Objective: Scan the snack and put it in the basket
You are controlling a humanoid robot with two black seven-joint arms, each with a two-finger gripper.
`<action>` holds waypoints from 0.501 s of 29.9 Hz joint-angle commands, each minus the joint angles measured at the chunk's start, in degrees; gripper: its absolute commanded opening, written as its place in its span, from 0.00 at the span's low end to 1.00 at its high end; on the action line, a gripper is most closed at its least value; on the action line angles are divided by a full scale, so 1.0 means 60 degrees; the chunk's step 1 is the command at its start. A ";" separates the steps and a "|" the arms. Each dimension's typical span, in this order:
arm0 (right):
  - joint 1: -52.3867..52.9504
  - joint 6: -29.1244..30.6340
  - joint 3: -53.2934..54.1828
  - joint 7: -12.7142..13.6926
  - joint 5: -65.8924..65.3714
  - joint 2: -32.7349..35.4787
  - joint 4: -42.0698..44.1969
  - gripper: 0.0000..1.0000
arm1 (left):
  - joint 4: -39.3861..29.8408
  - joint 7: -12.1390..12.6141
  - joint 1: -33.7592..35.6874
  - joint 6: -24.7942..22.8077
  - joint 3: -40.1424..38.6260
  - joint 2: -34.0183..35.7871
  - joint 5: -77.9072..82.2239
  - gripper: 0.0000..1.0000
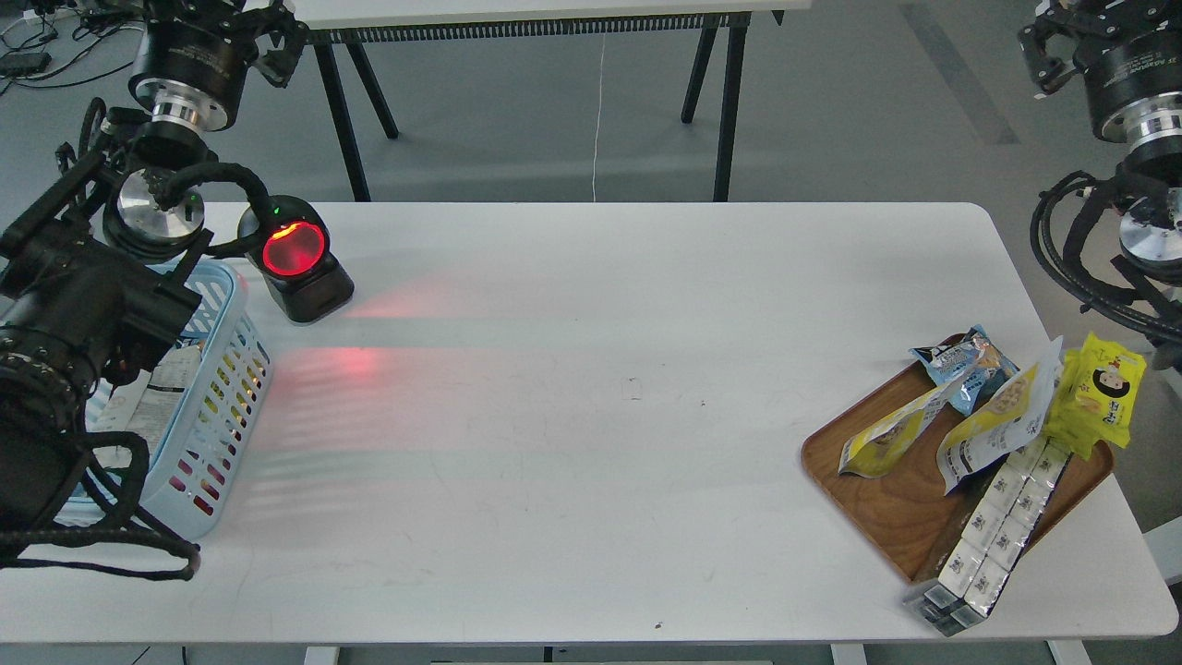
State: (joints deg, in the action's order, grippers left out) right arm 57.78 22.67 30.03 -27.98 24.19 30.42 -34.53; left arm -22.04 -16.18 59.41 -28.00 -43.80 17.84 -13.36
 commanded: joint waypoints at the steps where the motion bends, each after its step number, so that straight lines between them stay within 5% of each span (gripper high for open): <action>1: 0.0008 0.0002 0.0005 -0.0003 -0.0003 -0.0001 0.0012 0.99 | 0.0085 0.0017 -0.0028 0.0000 0.0004 0.0016 0.0000 1.00; 10: 0.0344 0.0060 -0.0127 0.0064 -0.0381 0.0495 -0.0557 0.99 | 0.0129 -0.0086 0.0016 0.0000 -0.0025 0.0015 -0.0072 1.00; 15: 0.1120 0.0046 -0.0141 0.0021 -0.3861 0.1009 -0.1450 0.99 | 0.0129 -0.0101 0.0001 0.0000 -0.0025 0.0030 -0.0087 1.00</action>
State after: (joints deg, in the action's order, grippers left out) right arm 62.23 23.02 29.22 -27.73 13.70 35.36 -40.19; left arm -21.26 -16.70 59.44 -28.00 -43.95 17.88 -13.85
